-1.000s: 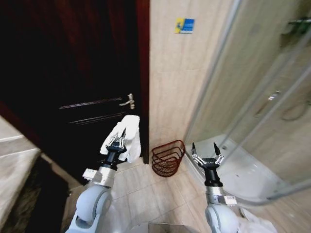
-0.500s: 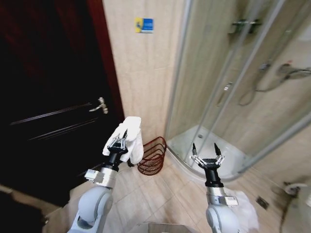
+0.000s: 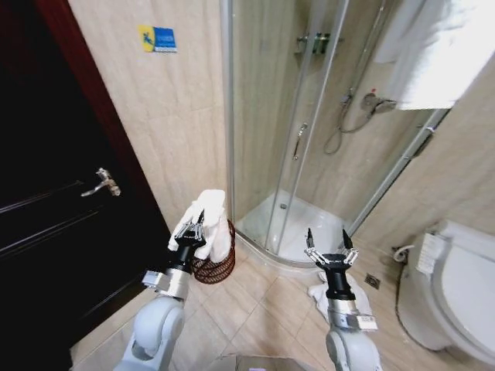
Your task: Discard the used towel into the hamper.
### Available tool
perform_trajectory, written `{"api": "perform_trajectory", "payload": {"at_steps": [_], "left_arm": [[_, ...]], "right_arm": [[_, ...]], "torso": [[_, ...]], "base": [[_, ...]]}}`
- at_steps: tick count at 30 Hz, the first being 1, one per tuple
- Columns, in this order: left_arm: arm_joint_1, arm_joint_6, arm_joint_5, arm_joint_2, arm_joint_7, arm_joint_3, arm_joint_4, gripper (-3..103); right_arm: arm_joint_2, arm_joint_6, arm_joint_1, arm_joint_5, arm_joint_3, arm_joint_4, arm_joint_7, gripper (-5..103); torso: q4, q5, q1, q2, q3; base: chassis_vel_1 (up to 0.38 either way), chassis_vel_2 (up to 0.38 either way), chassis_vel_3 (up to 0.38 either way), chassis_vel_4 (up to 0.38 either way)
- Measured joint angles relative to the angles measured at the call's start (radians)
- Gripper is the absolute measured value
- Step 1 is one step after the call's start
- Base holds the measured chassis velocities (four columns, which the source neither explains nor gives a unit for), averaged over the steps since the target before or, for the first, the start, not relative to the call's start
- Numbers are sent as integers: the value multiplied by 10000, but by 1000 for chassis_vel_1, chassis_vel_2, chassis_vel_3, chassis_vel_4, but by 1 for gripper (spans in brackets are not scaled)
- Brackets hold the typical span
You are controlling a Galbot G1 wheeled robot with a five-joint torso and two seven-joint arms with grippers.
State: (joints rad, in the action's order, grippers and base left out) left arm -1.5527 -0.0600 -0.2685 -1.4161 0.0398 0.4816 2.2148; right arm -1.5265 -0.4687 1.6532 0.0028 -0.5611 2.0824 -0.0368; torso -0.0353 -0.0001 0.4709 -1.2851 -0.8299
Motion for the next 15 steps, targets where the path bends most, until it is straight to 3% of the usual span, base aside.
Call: {"api": "perform_trajectory", "payload": {"at_steps": [5, 15], "left_arm": [[508, -258, -43, 543, -119, -351, -1339, 4], [1637, -267, -203, 1469, -425, -715, -2654, 4]], "right_arm": [[-263, 17, -155, -343, 40, -134, -308, 100], [-150, -225, 85, -47, -52, -70, -43, 100]], "torso": [[4, -1, 1, 0, -1], [4, 0, 1, 0, -1]], "base": [[0, 0, 0, 0], [0, 0, 0, 0]]}}
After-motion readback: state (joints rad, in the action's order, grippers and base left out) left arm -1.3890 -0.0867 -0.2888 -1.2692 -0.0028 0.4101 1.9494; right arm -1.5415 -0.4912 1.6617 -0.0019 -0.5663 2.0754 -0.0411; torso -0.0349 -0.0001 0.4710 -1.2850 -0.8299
